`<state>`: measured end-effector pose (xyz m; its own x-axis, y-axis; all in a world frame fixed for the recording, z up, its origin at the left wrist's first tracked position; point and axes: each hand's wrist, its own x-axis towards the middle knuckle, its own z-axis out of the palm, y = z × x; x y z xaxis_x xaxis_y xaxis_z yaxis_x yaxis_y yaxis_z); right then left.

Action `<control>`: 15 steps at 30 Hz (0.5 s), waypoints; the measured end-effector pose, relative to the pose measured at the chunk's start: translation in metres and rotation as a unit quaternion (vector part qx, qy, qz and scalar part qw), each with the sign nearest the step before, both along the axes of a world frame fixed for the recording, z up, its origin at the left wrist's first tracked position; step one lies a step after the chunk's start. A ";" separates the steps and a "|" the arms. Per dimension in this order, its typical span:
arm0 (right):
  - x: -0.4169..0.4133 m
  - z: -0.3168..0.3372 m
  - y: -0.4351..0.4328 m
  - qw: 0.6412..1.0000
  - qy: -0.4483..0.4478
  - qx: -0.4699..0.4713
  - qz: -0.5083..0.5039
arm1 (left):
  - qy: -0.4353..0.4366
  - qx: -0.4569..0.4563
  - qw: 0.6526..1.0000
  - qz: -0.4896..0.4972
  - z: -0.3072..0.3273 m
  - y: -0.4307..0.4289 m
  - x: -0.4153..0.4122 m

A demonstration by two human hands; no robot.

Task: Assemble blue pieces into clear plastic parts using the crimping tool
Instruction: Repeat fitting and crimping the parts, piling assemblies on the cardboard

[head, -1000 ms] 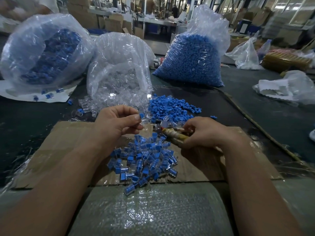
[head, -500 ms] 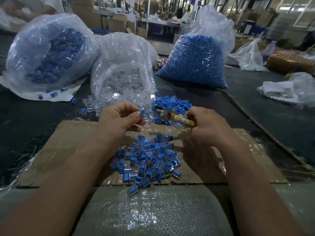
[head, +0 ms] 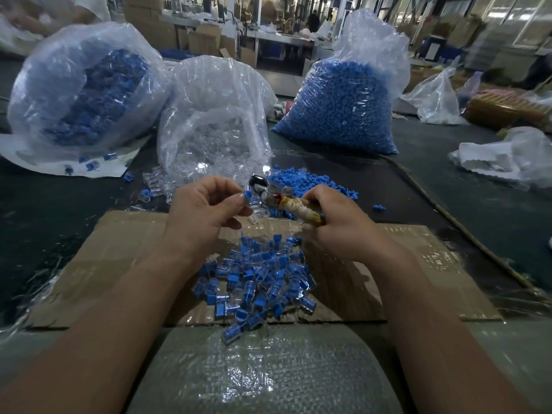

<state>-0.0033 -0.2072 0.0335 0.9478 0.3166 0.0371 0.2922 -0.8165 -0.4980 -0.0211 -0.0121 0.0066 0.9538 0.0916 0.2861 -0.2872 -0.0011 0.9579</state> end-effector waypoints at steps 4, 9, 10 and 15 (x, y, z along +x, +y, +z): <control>-0.001 0.000 0.002 1.000 0.015 -0.001 0.012 | -0.008 0.014 1.000 0.010 0.000 -0.001 -0.001; -0.002 0.000 0.004 1.000 0.023 -0.008 0.017 | -0.010 0.019 1.000 0.011 0.000 -0.001 -0.002; -0.003 0.000 0.005 1.000 0.022 -0.011 0.016 | -0.010 0.020 1.000 0.011 0.000 -0.002 -0.002; -0.006 0.002 0.010 0.999 -0.015 -0.030 0.020 | -0.009 0.012 1.000 0.014 0.001 -0.002 -0.003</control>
